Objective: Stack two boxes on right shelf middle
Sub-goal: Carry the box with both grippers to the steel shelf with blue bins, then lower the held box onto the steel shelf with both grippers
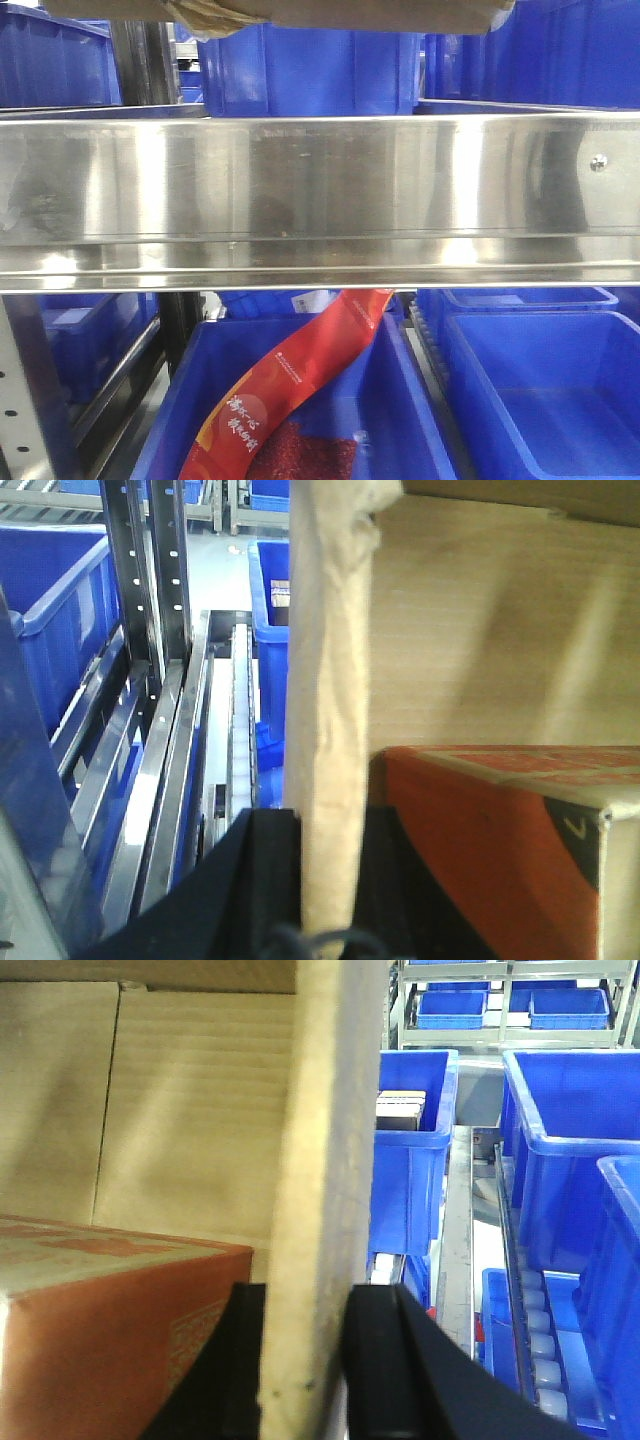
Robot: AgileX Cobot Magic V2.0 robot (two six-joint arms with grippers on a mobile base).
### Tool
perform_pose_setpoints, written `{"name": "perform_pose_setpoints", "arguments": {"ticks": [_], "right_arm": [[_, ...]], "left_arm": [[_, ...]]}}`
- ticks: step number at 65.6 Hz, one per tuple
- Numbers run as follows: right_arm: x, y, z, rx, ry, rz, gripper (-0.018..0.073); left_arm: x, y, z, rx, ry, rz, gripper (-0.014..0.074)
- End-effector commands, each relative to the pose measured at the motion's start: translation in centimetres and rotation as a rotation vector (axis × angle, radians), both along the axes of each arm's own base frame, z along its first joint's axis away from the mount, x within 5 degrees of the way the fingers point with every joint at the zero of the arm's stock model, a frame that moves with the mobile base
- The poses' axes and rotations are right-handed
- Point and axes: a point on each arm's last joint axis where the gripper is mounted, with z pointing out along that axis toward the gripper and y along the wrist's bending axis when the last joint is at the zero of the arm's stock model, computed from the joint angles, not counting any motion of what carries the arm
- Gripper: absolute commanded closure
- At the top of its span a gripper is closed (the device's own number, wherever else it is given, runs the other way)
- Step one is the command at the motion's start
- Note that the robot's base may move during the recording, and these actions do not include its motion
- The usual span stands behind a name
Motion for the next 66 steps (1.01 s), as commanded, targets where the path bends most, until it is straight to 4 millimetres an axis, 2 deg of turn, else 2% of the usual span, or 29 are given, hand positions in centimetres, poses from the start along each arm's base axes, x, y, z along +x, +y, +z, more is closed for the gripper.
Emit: {"name": "perform_pose_setpoints", "arguments": {"ticks": [1, 13, 33, 46, 58, 62, 66], "right_arm": [[-0.5, -0.8, 0.9, -0.035, -0.052, -0.031, 0.0728], [-0.2, -0.9, 0.5, -0.006, 0.018, -0.062, 0.0702], [4.1, -0.2, 0.5, -0.024, 0.294, -0.156, 0.0701], [6.6, 1.1, -1.3, 0.015, 0.393, -0.129, 0.0701], [7.6, 1.7, -2.5, 0.011, 0.439, -0.107, 0.0701], [8.0, 1.8, -2.9, -0.027, 0.444, -0.095, 0.0674], [8.2, 1.9, -3.2, -0.057, 0.451, -0.084, 0.0591]], "left_arm": [[-0.7, 0.9, 1.2, 0.042, -0.075, 0.033, 0.0708], [0.1, 0.3, 0.8, 0.016, -0.03, 0.019, 0.0708], [4.8, -1.9, -0.9, 0.049, 0.218, 0.074, 0.0708], [7.0, -3.1, -3.0, 0.094, 0.306, 0.073, 0.0708], [7.5, -3.4, -3.3, 0.096, 0.309, 0.069, 0.0707], [7.6, -3.4, -3.4, 0.098, 0.312, 0.069, 0.0681], [7.8, -3.6, -3.6, 0.095, 0.319, 0.065, 0.0592]]}}
